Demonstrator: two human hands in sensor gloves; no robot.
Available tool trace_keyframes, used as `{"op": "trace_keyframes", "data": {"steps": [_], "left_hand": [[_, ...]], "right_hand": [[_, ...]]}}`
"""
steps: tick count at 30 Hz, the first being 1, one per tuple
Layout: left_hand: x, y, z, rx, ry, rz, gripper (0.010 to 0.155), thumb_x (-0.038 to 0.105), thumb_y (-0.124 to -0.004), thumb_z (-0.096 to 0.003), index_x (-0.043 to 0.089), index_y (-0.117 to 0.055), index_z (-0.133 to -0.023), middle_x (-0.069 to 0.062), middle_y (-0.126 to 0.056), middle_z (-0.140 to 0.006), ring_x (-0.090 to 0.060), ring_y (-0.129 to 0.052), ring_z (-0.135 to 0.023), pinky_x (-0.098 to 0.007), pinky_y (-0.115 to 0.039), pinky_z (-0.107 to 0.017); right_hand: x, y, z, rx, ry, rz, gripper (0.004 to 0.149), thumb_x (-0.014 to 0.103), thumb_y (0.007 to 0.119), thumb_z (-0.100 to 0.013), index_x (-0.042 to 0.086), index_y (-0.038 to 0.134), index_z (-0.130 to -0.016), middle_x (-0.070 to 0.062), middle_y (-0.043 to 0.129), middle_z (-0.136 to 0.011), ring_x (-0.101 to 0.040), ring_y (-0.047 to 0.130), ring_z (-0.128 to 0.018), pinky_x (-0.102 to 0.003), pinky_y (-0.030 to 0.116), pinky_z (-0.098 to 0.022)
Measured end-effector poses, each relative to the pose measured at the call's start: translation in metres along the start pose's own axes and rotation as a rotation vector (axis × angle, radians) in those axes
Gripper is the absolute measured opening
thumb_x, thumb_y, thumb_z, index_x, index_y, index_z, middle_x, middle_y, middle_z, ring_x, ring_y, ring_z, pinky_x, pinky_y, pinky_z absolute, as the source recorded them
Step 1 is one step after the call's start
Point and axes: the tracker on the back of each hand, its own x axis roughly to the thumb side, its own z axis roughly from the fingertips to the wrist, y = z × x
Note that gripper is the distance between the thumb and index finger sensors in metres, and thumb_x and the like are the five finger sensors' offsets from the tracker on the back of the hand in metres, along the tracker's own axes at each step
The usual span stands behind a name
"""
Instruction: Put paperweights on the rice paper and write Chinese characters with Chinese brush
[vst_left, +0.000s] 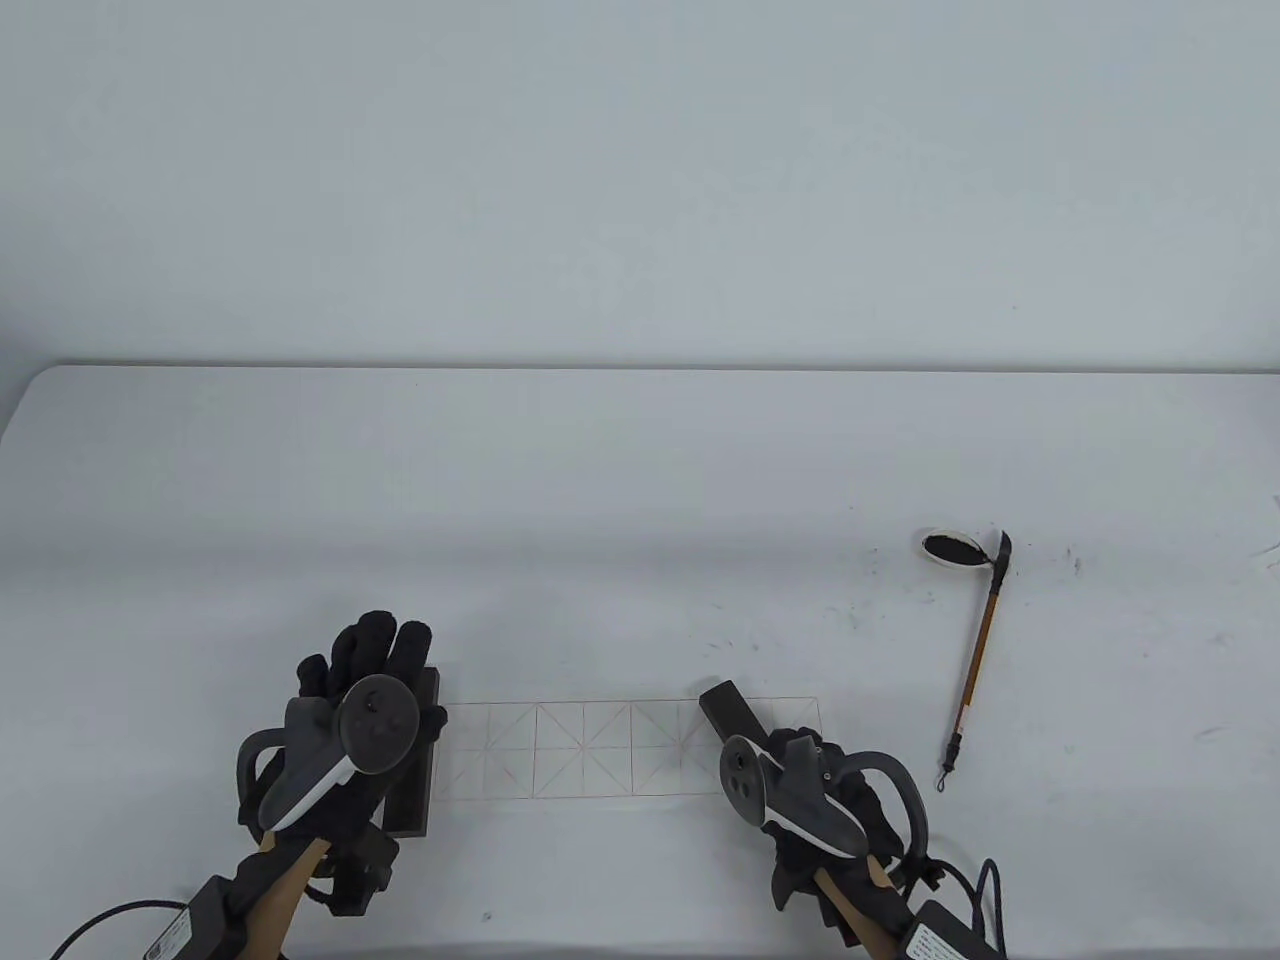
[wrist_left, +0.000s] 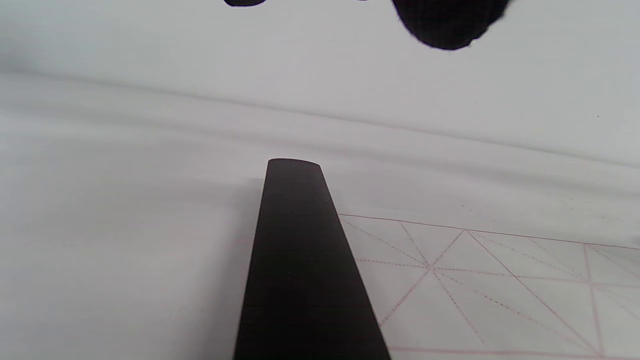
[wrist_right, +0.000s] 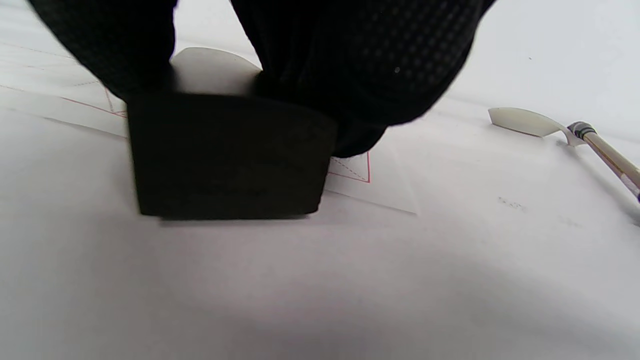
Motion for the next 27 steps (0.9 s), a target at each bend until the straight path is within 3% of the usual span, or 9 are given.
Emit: {"op": "trace_keyframes", "data": {"steps": [15,27], "left_hand": [[-0.002,0.001,0.0,-0.013,0.016,0.007,0.082,0.054,-0.058,-0.053,0.039,-0.012,-0.118,-0.004,-0.008,-0.129,-0.034,-0.021,-0.124,-0.056,-0.018,-0.088],[-0.002,0.0,0.0,-0.02,0.018,0.006,0.082,0.054,-0.058,-0.0531,0.039,-0.012,-0.119,-0.003,-0.009,-0.129,-0.034,-0.021,-0.124,-0.056,-0.018,-0.088]], "right_hand": [[-0.032,0.004,-0.002,0.142,0.223,-0.055,0.07,0.05,0.077,-0.048,-0.001,0.073,-0.095,-0.021,0.088,-0.079,-0.026,0.096,-0.056,-0.028,0.087,-0.033],[-0.049,0.009,-0.005,0.156,0.343,-0.069,0.07,0.05,0.076,-0.049,-0.003,0.073,-0.094,-0.023,0.088,-0.078,-0.026,0.097,-0.054,-0.027,0.087,-0.032]]}}
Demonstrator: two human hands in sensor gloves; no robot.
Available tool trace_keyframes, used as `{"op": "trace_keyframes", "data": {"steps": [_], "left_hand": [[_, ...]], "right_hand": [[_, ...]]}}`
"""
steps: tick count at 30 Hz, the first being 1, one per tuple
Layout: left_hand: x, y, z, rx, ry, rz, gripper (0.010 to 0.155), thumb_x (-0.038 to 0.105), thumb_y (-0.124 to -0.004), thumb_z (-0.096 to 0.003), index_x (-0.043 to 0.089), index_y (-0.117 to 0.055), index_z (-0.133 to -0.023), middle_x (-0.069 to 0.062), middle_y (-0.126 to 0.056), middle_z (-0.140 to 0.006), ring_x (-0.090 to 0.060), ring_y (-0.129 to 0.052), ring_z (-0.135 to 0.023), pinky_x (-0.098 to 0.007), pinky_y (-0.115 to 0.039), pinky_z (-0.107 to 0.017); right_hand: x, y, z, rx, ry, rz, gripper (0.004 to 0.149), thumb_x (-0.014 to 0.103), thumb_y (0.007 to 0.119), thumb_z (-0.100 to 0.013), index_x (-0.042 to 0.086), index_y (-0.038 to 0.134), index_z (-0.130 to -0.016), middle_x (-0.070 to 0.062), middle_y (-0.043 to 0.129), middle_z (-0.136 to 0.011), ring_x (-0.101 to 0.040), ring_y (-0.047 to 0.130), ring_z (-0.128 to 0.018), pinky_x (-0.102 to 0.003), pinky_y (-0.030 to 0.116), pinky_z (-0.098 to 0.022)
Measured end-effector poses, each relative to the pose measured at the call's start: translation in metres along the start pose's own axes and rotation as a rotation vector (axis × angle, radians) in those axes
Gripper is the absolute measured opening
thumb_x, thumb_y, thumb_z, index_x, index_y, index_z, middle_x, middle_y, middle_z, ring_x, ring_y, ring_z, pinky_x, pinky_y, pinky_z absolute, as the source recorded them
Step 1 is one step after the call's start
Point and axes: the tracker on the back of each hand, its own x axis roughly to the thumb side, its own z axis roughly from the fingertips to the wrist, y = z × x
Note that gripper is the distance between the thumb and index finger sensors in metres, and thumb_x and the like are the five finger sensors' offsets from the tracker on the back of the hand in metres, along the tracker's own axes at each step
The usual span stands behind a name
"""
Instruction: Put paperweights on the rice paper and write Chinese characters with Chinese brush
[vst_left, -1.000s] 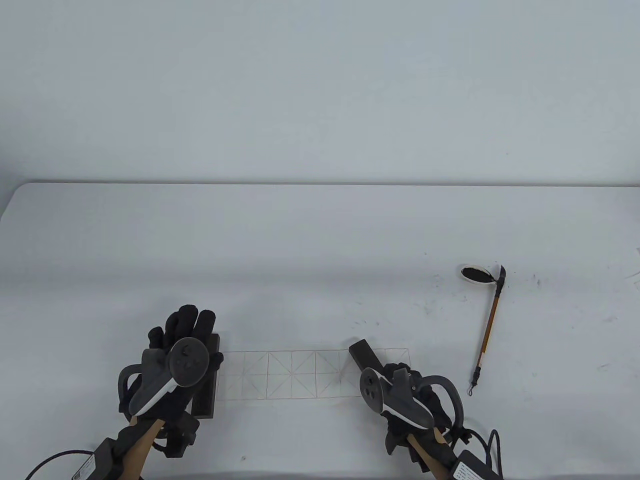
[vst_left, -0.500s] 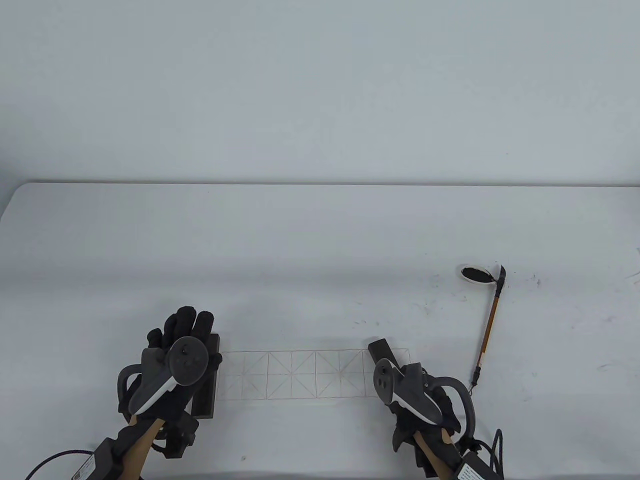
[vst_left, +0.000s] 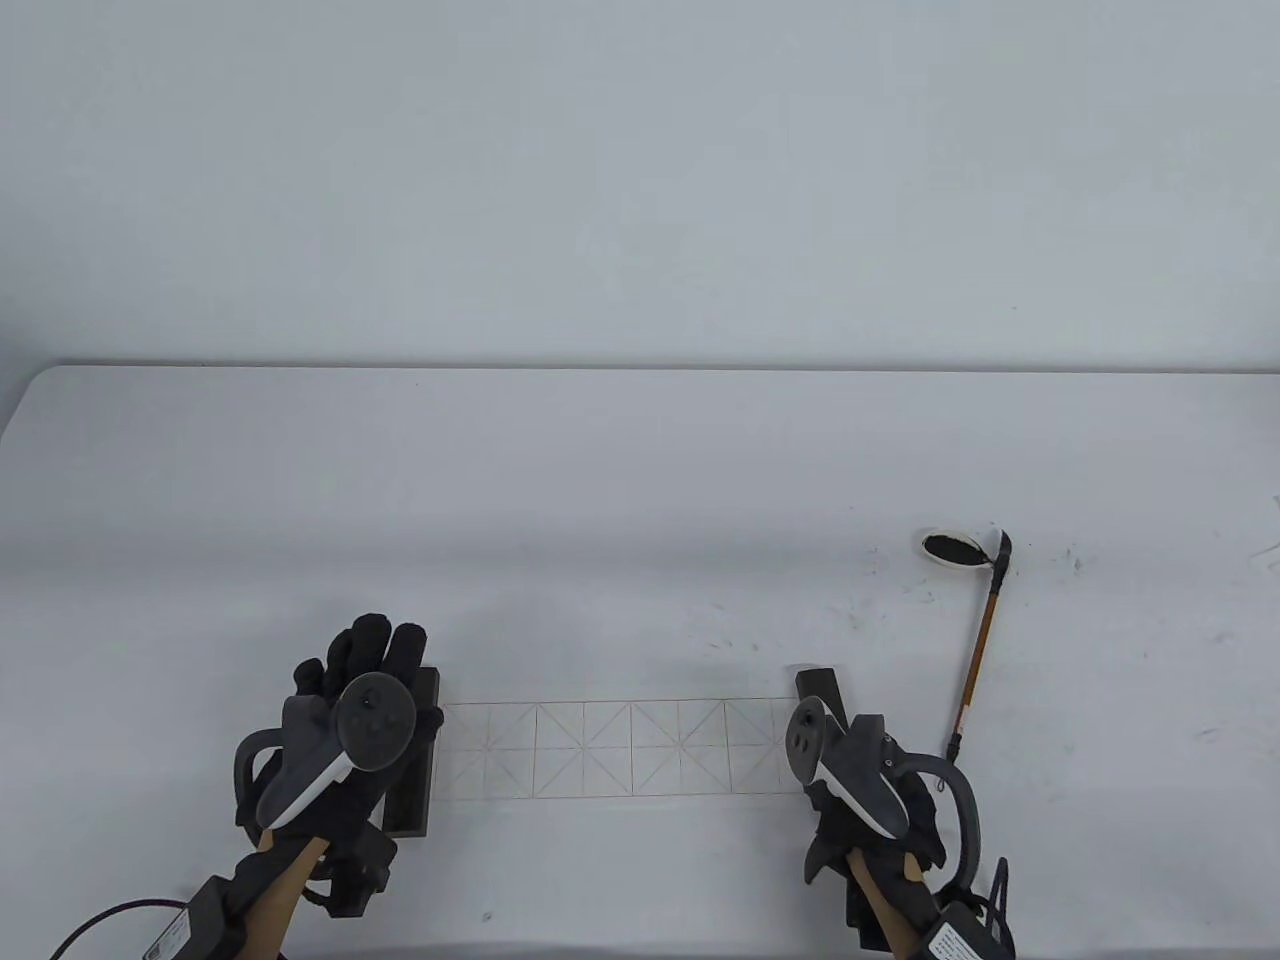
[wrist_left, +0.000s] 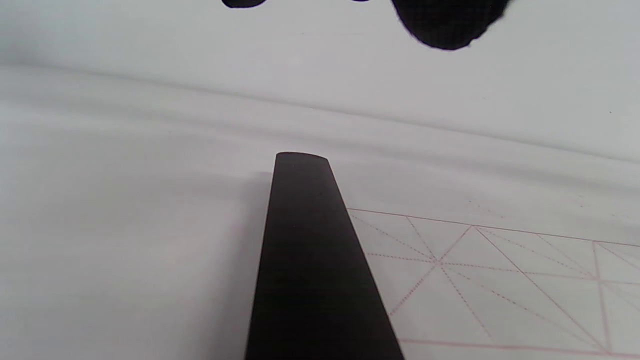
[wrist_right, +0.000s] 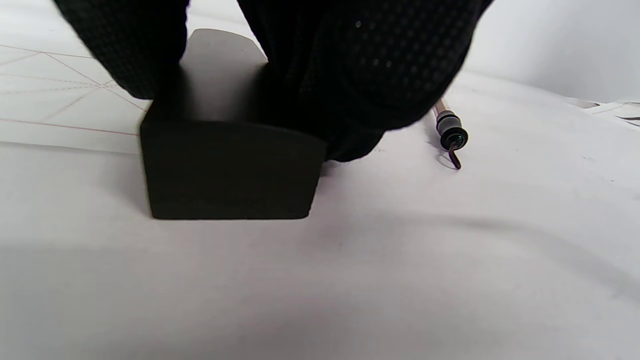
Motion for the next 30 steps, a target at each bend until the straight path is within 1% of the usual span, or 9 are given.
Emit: {"op": "trace_keyframes", "data": {"steps": [12,13,15,26,28,30], "left_hand": [[0.0,0.0,0.0,-0.007,0.002,-0.001,0.082,0.054,-0.058,-0.053,0.038,-0.012,-0.119,-0.004,-0.008,-0.129,-0.034,-0.021,-0.124,-0.056,-0.019,-0.088],[0.0,0.0,0.0,-0.008,0.002,-0.001,0.082,0.054,-0.058,-0.0531,0.038,-0.012,-0.119,-0.005,-0.009,-0.128,-0.035,-0.021,-0.124,-0.056,-0.019,-0.088],[0.0,0.0,0.0,-0.009,0.003,-0.001,0.082,0.054,-0.058,-0.0531,0.038,-0.012,-0.119,-0.004,-0.008,-0.128,-0.034,-0.021,-0.124,-0.056,-0.019,-0.088],[0.0,-0.001,-0.001,-0.015,0.003,-0.001,0.082,0.054,-0.058,-0.0531,0.038,-0.012,-0.119,-0.004,-0.009,-0.128,-0.035,-0.022,-0.124,-0.056,-0.019,-0.088],[0.0,-0.001,-0.001,-0.018,0.002,0.001,0.082,0.054,-0.058,-0.0531,0.038,-0.012,-0.119,-0.005,-0.008,-0.128,-0.035,-0.021,-0.123,-0.056,-0.019,-0.088],[0.0,-0.001,-0.001,-0.019,0.002,0.003,0.082,0.054,-0.058,-0.0531,0.038,-0.012,-0.119,-0.004,-0.008,-0.128,-0.035,-0.021,-0.123,-0.056,-0.019,-0.088]], "right_hand": [[-0.005,0.001,-0.004,-0.001,0.038,-0.009,0.07,0.05,0.075,-0.05,-0.004,0.073,-0.095,-0.023,0.088,-0.077,-0.026,0.097,-0.053,-0.027,0.088,-0.031],[-0.006,0.001,-0.004,0.0,0.039,-0.009,0.07,0.05,0.075,-0.05,-0.004,0.073,-0.095,-0.023,0.088,-0.078,-0.026,0.097,-0.053,-0.027,0.087,-0.031],[-0.006,0.001,-0.004,0.002,0.042,-0.01,0.07,0.05,0.075,-0.05,-0.004,0.073,-0.095,-0.023,0.088,-0.078,-0.026,0.097,-0.053,-0.027,0.087,-0.031],[-0.007,0.002,-0.005,0.02,0.047,-0.015,0.071,0.05,0.074,-0.05,-0.004,0.071,-0.096,-0.023,0.087,-0.079,-0.026,0.097,-0.053,-0.028,0.087,-0.031],[-0.01,0.001,-0.005,0.051,0.046,-0.049,0.073,0.051,0.071,-0.051,-0.005,0.068,-0.099,-0.025,0.085,-0.084,-0.028,0.097,-0.057,-0.03,0.087,-0.034],[-0.018,-0.006,-0.004,0.041,0.04,-0.122,0.077,0.051,0.069,-0.052,-0.007,0.063,-0.102,-0.028,0.08,-0.09,-0.032,0.094,-0.065,-0.034,0.086,-0.039]]}}
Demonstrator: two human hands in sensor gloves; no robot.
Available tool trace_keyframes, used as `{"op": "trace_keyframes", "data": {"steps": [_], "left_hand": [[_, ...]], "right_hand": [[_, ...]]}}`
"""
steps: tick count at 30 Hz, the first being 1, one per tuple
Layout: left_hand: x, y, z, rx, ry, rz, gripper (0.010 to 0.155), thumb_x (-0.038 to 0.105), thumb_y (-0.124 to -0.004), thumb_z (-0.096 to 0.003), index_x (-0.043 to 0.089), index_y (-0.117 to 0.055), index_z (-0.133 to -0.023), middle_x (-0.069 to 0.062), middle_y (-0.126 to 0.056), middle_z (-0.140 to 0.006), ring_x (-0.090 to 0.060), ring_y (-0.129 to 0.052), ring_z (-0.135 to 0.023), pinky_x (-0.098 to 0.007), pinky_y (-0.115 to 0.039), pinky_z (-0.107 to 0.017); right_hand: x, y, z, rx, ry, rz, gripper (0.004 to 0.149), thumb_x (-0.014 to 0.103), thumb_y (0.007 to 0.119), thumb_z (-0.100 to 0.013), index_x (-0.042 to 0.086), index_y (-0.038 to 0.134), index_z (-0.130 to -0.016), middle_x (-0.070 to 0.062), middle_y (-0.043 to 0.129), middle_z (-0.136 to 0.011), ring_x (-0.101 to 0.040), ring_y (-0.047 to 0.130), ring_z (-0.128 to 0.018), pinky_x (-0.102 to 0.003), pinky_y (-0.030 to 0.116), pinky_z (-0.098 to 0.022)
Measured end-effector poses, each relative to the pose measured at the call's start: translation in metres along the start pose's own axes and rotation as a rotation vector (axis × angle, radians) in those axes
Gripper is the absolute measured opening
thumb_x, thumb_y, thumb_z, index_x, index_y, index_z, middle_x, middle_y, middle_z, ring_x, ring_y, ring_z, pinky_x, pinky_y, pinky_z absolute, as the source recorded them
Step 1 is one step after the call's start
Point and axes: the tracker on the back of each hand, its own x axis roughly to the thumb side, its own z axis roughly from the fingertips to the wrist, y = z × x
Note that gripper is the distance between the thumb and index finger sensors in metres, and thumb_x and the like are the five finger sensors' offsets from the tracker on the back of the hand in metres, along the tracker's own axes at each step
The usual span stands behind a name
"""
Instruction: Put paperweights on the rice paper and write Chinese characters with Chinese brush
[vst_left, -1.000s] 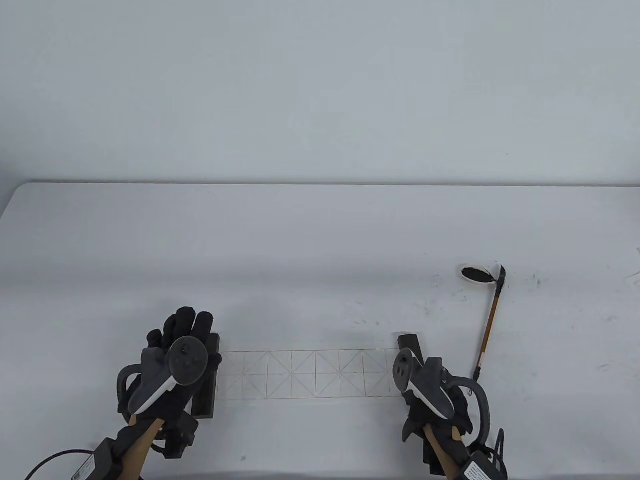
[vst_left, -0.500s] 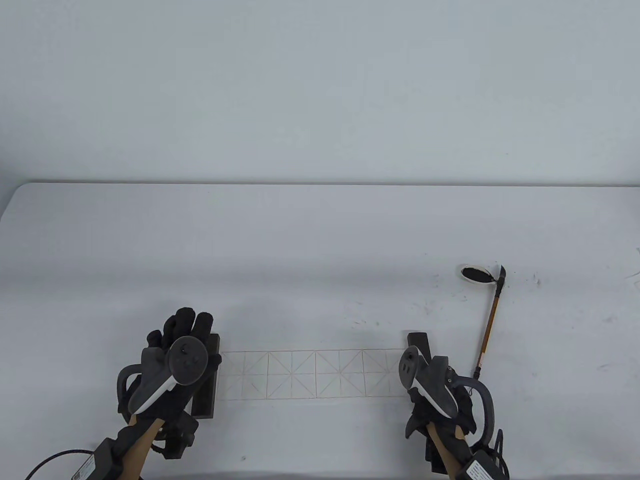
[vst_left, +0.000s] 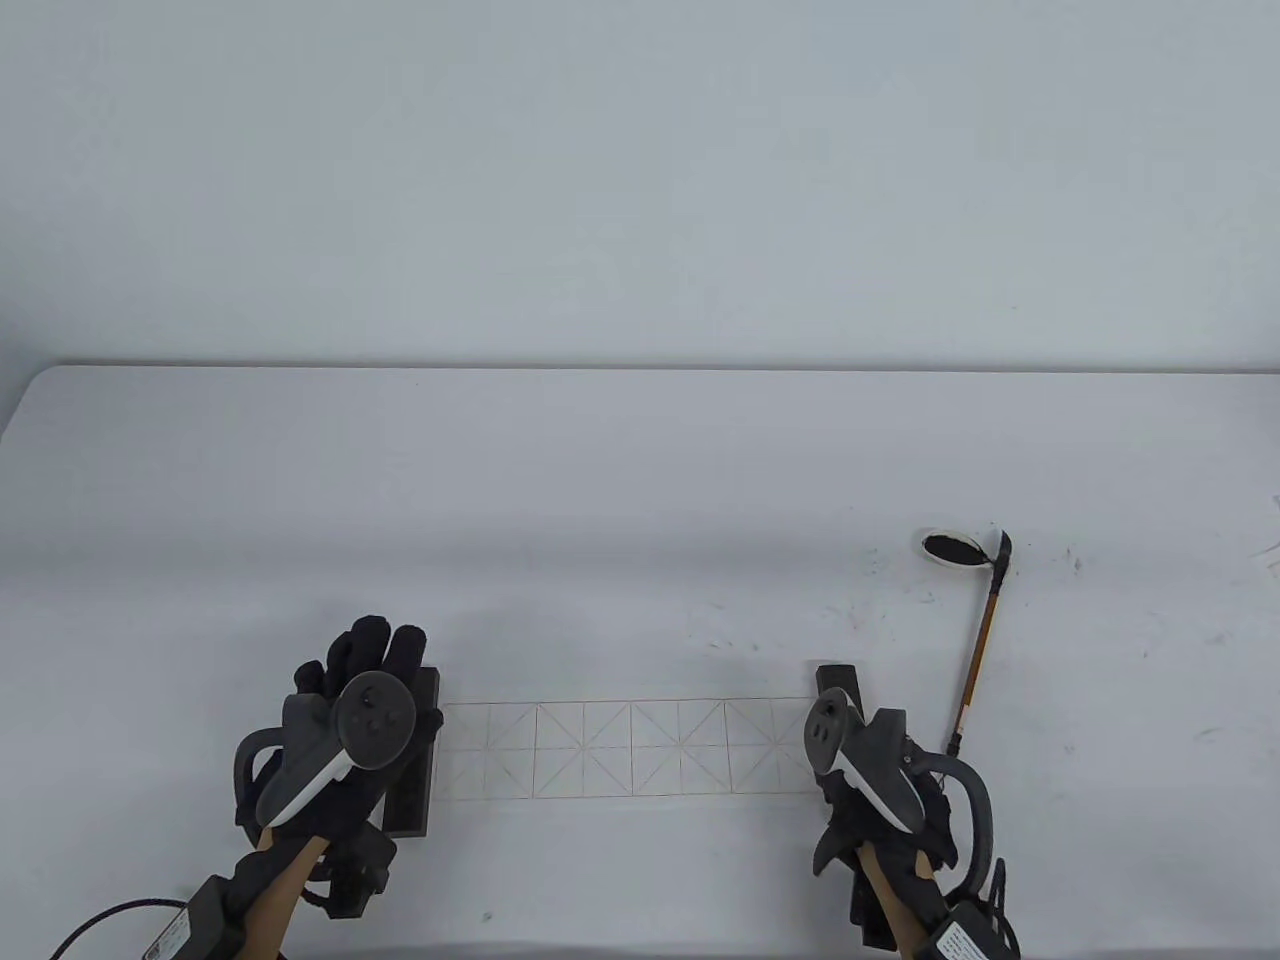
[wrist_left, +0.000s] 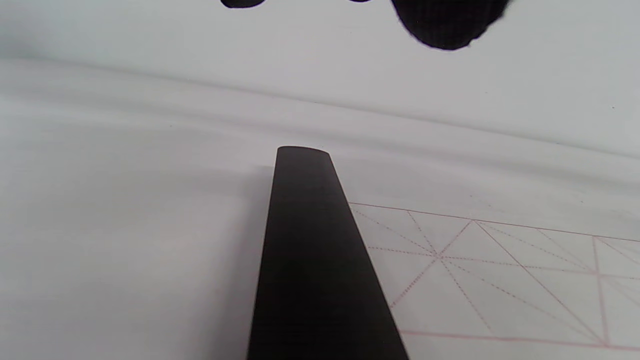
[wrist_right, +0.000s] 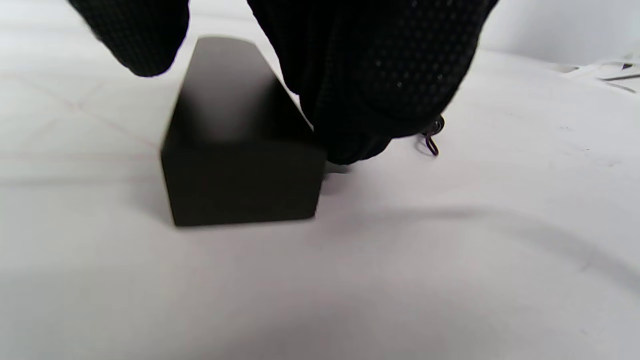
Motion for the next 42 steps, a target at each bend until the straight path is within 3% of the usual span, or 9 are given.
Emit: {"op": "trace_keyframes", "data": {"steps": [6,13,19,23,29,42], "left_hand": [[-0.001,0.0,0.0,-0.001,0.007,0.005,0.081,0.054,-0.058,-0.0532,0.038,-0.012,-0.119,-0.004,-0.008,-0.128,-0.035,-0.021,-0.123,-0.056,-0.018,-0.088],[-0.003,-0.001,-0.001,0.001,0.027,0.003,0.082,0.054,-0.058,-0.0531,0.038,-0.012,-0.119,-0.004,-0.008,-0.128,-0.035,-0.021,-0.124,-0.056,-0.018,-0.088],[-0.009,0.002,-0.001,0.008,0.054,0.027,0.082,0.054,-0.058,-0.053,0.039,-0.012,-0.119,-0.004,-0.008,-0.129,-0.035,-0.021,-0.124,-0.056,-0.018,-0.088],[-0.012,0.002,-0.002,0.009,0.069,0.037,0.081,0.054,-0.058,-0.0528,0.04,-0.012,-0.118,-0.003,-0.008,-0.129,-0.034,-0.021,-0.124,-0.056,-0.018,-0.088],[-0.015,0.002,-0.003,0.002,0.088,0.05,0.081,0.054,-0.058,-0.0528,0.041,-0.012,-0.118,-0.004,-0.008,-0.129,-0.035,-0.021,-0.124,-0.056,-0.017,-0.088],[-0.017,0.003,-0.003,-0.012,0.103,0.061,0.081,0.054,-0.058,-0.0529,0.041,-0.012,-0.118,-0.004,-0.009,-0.129,-0.035,-0.02,-0.124,-0.056,-0.017,-0.088]], "right_hand": [[-0.043,-0.037,-0.01,-0.291,-0.045,-0.221,0.061,0.032,0.06,-0.06,-0.007,0.055,-0.107,-0.034,0.068,-0.099,-0.044,0.083,-0.079,-0.051,0.077,-0.051],[-0.085,-0.03,-0.058,-0.34,-0.072,0.155,0.061,0.03,0.061,-0.059,0.004,0.043,-0.11,-0.028,0.054,-0.108,-0.043,0.073,-0.089,-0.055,0.072,-0.059],[-0.092,-0.01,-0.091,-0.323,-0.108,0.412,0.065,0.028,0.067,-0.057,0.018,0.032,-0.11,-0.027,0.031,-0.112,-0.037,0.063,-0.096,-0.052,0.07,-0.062],[-0.09,0.001,-0.106,-0.271,-0.121,0.542,0.07,0.027,0.071,-0.055,0.022,0.026,-0.11,-0.023,0.036,-0.112,-0.034,0.068,-0.094,-0.048,0.073,-0.06],[-0.082,0.015,-0.123,-0.258,-0.18,0.643,0.073,0.026,0.074,-0.053,0.022,0.026,-0.109,-0.015,0.06,-0.105,-0.031,0.08,-0.086,-0.043,0.078,-0.057],[-0.069,0.022,-0.142,-0.243,-0.214,0.728,0.07,0.02,0.071,-0.054,0.022,0.028,-0.108,-0.015,0.066,-0.102,-0.028,0.088,-0.077,-0.038,0.081,-0.053]]}}
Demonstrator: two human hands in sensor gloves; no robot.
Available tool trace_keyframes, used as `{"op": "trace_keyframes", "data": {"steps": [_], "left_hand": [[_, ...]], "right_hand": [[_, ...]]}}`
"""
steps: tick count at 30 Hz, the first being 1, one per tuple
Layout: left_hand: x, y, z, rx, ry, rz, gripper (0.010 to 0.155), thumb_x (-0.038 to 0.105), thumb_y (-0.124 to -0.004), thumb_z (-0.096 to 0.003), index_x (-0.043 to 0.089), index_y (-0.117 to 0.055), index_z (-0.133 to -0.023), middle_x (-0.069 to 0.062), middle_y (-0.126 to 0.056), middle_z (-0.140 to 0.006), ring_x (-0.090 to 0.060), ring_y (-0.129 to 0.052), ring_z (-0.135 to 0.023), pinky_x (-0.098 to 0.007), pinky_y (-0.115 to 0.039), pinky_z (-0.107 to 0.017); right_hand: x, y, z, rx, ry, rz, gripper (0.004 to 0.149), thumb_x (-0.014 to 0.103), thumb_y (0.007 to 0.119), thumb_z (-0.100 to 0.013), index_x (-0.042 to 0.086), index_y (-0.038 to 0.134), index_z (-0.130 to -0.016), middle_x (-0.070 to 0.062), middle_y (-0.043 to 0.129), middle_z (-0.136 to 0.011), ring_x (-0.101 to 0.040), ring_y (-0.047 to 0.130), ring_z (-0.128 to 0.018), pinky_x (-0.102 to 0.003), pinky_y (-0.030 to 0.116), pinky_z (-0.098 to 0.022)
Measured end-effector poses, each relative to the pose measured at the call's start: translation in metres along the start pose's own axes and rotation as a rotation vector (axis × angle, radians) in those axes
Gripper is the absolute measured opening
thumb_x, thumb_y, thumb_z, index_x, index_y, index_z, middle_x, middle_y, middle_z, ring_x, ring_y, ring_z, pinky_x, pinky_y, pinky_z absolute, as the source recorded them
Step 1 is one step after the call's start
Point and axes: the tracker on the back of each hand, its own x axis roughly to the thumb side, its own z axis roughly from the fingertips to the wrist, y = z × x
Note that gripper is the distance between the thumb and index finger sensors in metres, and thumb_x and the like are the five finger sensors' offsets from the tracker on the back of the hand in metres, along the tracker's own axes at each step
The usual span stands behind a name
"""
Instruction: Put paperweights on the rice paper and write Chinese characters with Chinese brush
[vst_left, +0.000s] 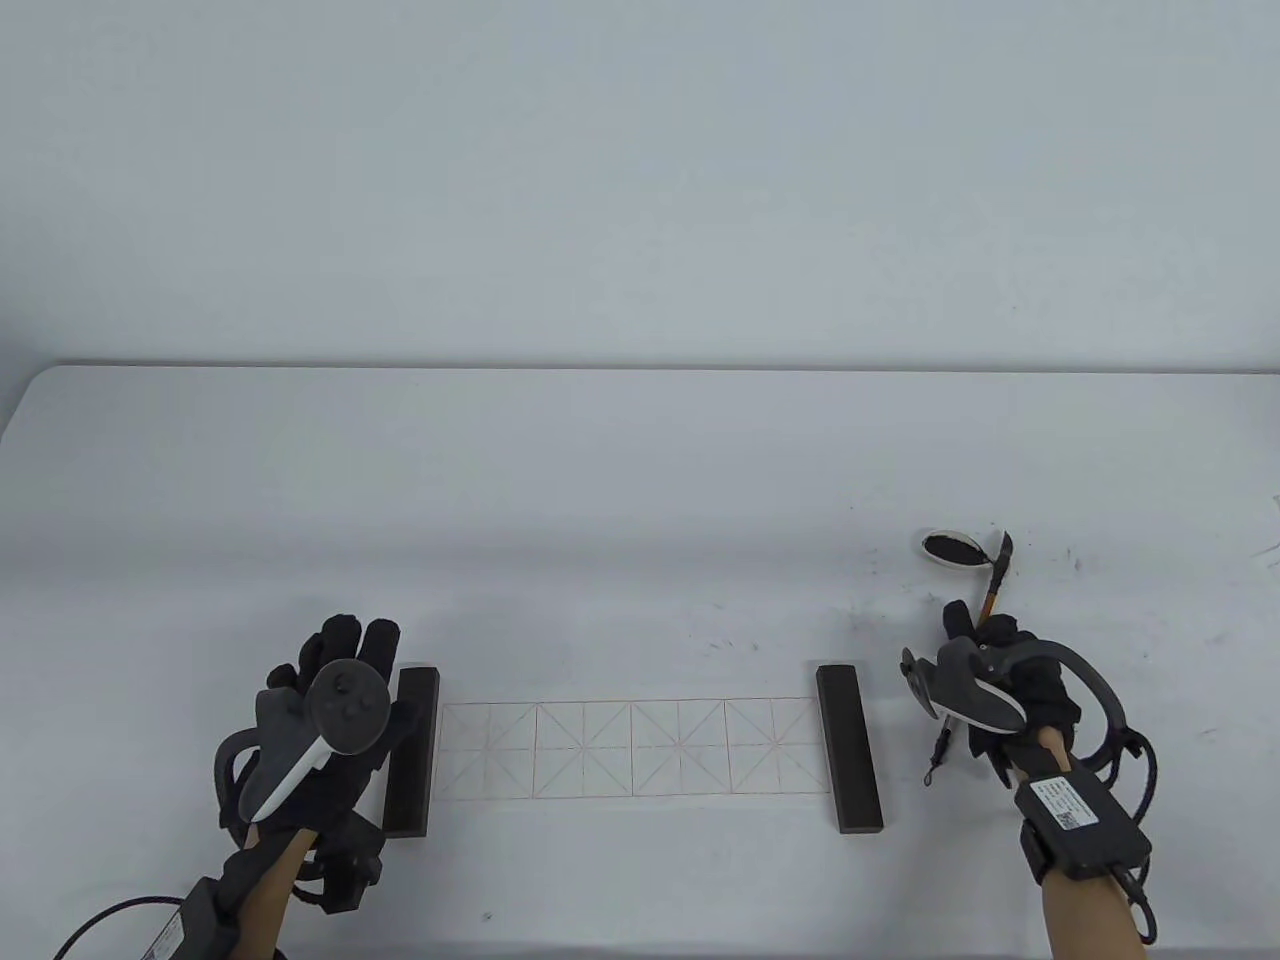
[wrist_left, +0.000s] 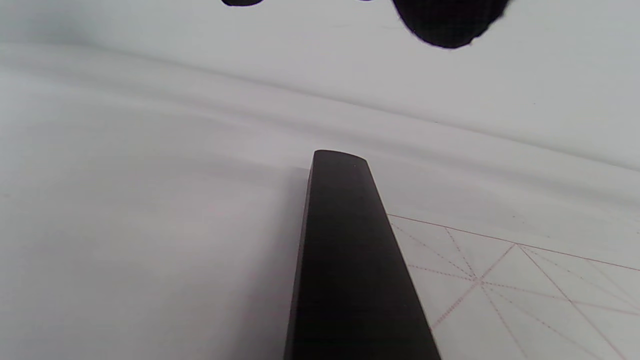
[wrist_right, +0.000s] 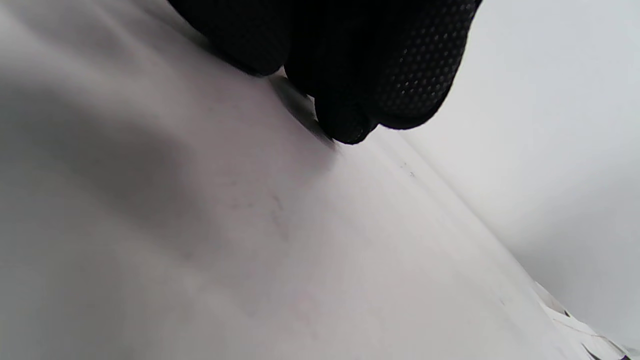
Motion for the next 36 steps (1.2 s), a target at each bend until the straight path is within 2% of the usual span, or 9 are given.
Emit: {"op": "trace_keyframes", "data": {"steps": [9,21,36], "left_hand": [[-0.001,0.0,-0.001,-0.007,0.007,0.004,0.081,0.054,-0.058,-0.053,0.041,-0.011,-0.118,-0.004,-0.009,-0.129,-0.035,-0.02,-0.124,-0.056,-0.017,-0.088],[-0.002,0.0,-0.002,-0.011,0.01,0.002,0.081,0.054,-0.058,-0.0529,0.041,-0.012,-0.118,-0.004,-0.009,-0.129,-0.035,-0.021,-0.124,-0.056,-0.017,-0.088],[-0.002,-0.001,-0.002,-0.012,0.01,0.003,0.081,0.054,-0.058,-0.0529,0.041,-0.012,-0.118,-0.005,-0.009,-0.129,-0.035,-0.021,-0.124,-0.056,-0.017,-0.088]], "right_hand": [[-0.004,-0.011,0.003,-0.045,-0.038,0.066,0.064,0.019,0.072,-0.053,0.024,0.038,-0.106,-0.013,0.071,-0.097,-0.023,0.089,-0.075,-0.036,0.081,-0.051],[-0.002,-0.008,0.0,-0.134,-0.043,0.067,0.053,0.021,0.074,-0.051,0.022,0.052,-0.1,-0.011,0.079,-0.089,-0.021,0.094,-0.067,-0.033,0.084,-0.046],[-0.003,-0.011,0.001,-0.168,-0.031,0.096,0.049,0.023,0.074,-0.052,0.023,0.057,-0.097,-0.009,0.082,-0.086,-0.02,0.095,-0.067,-0.035,0.085,-0.047]]}}
